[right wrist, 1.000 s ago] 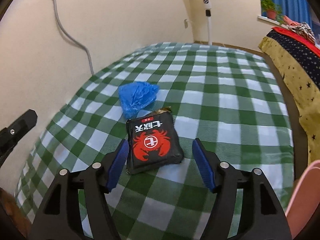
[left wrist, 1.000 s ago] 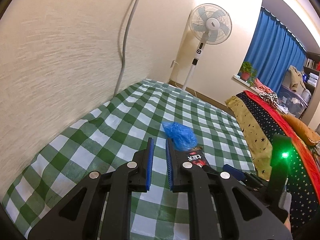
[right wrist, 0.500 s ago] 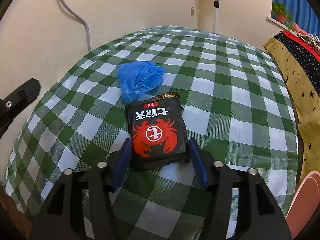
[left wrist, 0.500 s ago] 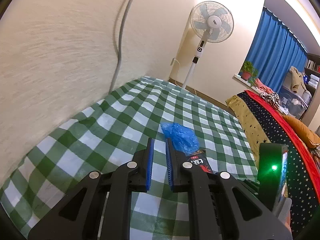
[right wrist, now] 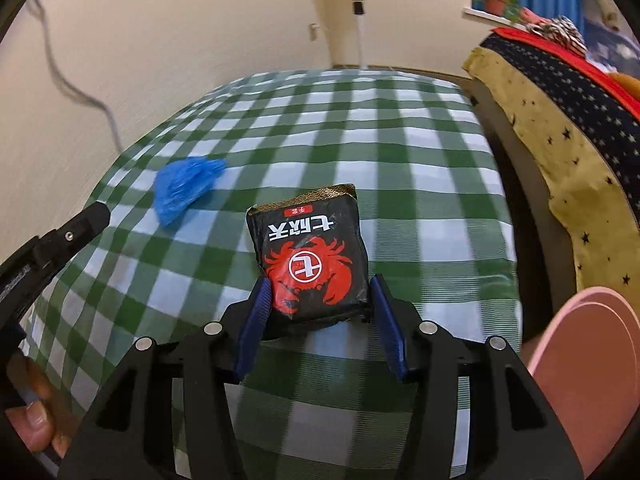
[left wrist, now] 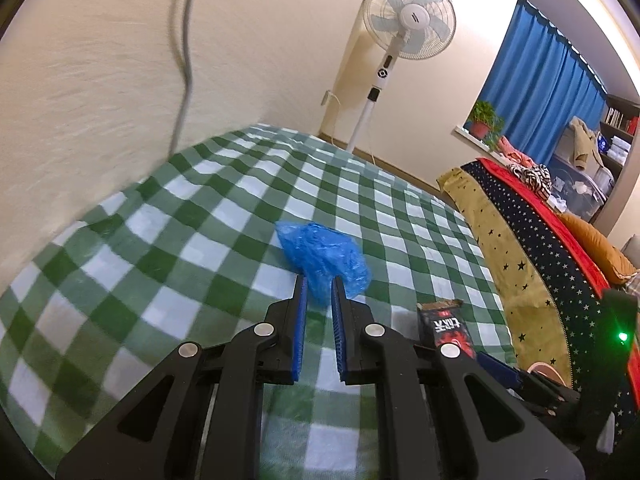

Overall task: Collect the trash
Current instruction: 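Grasp the blue plastic bag with the left tool while the right tool grasps the black packet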

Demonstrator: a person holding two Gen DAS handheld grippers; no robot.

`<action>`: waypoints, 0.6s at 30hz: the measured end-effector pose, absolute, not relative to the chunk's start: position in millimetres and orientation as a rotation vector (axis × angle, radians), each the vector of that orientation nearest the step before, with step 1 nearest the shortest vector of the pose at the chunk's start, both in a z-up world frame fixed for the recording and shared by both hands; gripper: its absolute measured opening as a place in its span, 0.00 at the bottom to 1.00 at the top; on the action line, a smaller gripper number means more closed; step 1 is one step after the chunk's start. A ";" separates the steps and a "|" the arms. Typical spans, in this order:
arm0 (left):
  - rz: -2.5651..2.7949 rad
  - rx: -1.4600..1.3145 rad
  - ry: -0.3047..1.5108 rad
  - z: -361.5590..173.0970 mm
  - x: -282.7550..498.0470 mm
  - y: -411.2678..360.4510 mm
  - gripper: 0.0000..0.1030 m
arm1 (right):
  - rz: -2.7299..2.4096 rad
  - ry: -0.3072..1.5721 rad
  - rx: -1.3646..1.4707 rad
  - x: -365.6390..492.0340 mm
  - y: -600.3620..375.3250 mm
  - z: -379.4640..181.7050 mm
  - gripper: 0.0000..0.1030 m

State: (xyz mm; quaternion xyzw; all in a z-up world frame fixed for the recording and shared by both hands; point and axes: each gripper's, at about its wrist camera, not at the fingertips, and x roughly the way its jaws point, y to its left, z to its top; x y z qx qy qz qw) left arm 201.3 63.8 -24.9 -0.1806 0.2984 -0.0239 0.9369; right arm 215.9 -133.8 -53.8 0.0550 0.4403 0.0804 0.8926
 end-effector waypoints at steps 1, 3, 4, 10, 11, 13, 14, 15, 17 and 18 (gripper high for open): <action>-0.054 -0.371 0.613 -25.6 206.5 61.6 0.12 | 0.163 0.913 0.121 216.0 -136.6 -54.2 0.50; -0.056 -0.370 0.625 -27.6 217.5 58.0 0.13 | 0.159 0.914 0.129 215.7 -139.6 -55.3 0.50; -0.053 -0.368 0.634 -29.1 221.9 56.8 0.14 | 0.157 0.915 0.134 215.6 -141.5 -55.9 0.50; -0.051 -0.415 0.708 -46.2 245.5 56.4 0.35 | 0.148 0.918 0.172 216.2 -150.4 -59.4 0.50; -0.056 -0.416 0.717 -47.9 246.9 55.7 0.35 | 0.147 0.918 0.174 215.7 -150.8 -60.2 0.50; -0.065 -0.401 0.746 -52.5 250.2 52.3 0.34 | 0.147 0.919 0.179 215.9 -151.1 -61.5 0.50; -0.072 -0.402 0.754 -53.6 250.7 50.9 0.30 | 0.147 0.918 0.180 215.9 -150.7 -61.5 0.50; -0.082 -0.402 0.760 -54.4 250.4 50.4 0.20 | 0.148 0.917 0.181 215.6 -149.9 -60.7 0.50; -0.083 -0.387 0.772 -54.8 250.1 49.0 0.04 | 0.151 0.911 0.185 214.7 -150.3 -59.0 0.50; -0.083 -0.385 0.772 -54.5 248.9 48.9 0.02 | 0.151 0.908 0.188 213.8 -150.9 -57.7 0.50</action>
